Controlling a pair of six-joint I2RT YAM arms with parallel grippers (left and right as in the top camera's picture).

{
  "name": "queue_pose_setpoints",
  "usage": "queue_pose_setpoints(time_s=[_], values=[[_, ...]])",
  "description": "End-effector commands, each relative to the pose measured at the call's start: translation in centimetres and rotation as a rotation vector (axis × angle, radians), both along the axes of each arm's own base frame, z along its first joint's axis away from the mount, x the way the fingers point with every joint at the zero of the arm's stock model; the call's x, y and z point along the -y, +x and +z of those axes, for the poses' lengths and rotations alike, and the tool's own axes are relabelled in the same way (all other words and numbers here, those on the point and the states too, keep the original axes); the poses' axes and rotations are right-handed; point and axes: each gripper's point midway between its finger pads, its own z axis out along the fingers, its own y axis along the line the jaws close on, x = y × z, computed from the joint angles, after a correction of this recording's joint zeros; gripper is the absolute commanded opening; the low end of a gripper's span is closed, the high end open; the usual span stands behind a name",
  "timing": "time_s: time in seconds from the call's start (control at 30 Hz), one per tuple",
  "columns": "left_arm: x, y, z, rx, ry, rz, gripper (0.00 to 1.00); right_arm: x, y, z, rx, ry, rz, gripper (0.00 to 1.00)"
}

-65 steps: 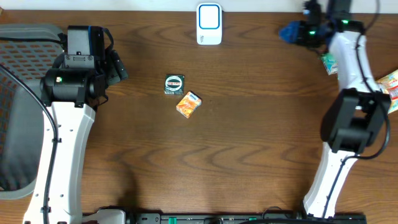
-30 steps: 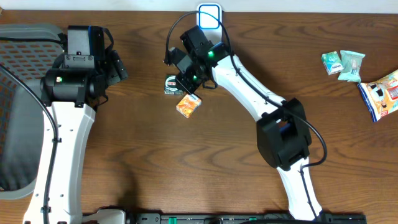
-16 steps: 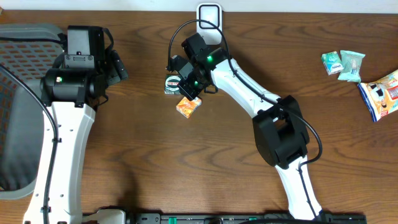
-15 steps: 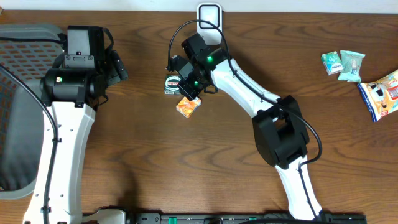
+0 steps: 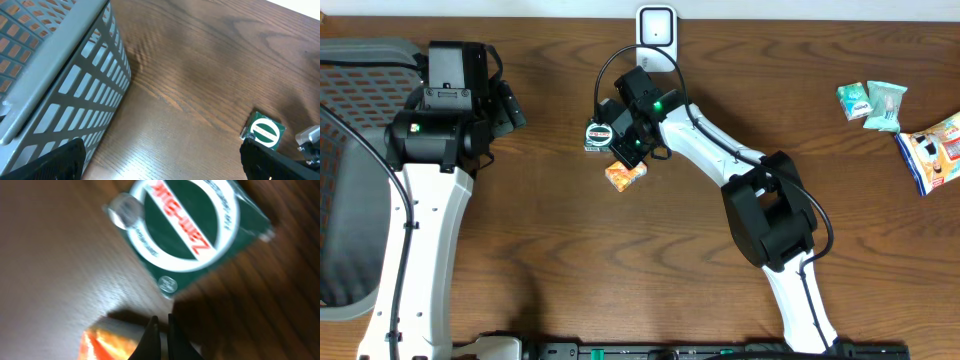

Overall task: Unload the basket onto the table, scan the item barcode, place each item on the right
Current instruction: 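Move the right gripper over the orange Kleenex pack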

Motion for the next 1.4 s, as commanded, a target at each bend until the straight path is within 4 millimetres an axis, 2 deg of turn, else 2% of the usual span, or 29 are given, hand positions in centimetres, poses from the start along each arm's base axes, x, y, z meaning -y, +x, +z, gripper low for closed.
queue_pose_setpoints(time_s=[0.0,0.13,0.23,0.47,0.63,0.77,1.07,1.23,1.37], values=[[-0.3,0.0,0.0,-0.008,0.018,0.001,0.98,2.5,1.2,-0.8,0.054,-0.130,-0.054,0.01],[-0.3,0.0,0.0,-0.008,0.018,0.001,0.98,4.9,1.9,0.4,0.105,-0.234,-0.126,0.01],[-0.3,0.0,0.0,-0.008,0.018,0.001,0.98,5.5,1.8,1.5,0.117,-0.255,-0.133,0.01],[-0.3,0.0,0.0,-0.008,0.018,0.001,0.98,3.7,0.6,4.2,0.081,-0.133,-0.097,0.01],[-0.3,0.0,0.0,-0.008,0.018,0.001,0.98,2.1,1.3,4.9,0.104,-0.048,-0.082,0.01],[-0.3,0.0,0.0,-0.008,0.018,0.001,0.98,2.0,1.4,4.8,0.107,-0.046,-0.083,0.01],[-0.3,0.0,0.0,-0.008,0.018,0.001,0.98,2.8,-0.7,2.0,-0.012,-0.094,-0.066,0.01],[-0.3,0.0,0.0,-0.008,0.018,0.001,0.98,1.2,-2.6,2.4,-0.094,-0.017,-0.022,0.01],[-0.3,0.0,0.0,-0.008,0.018,0.001,0.98,1.3,-3.5,2.2,-0.127,-0.031,-0.014,0.01]])
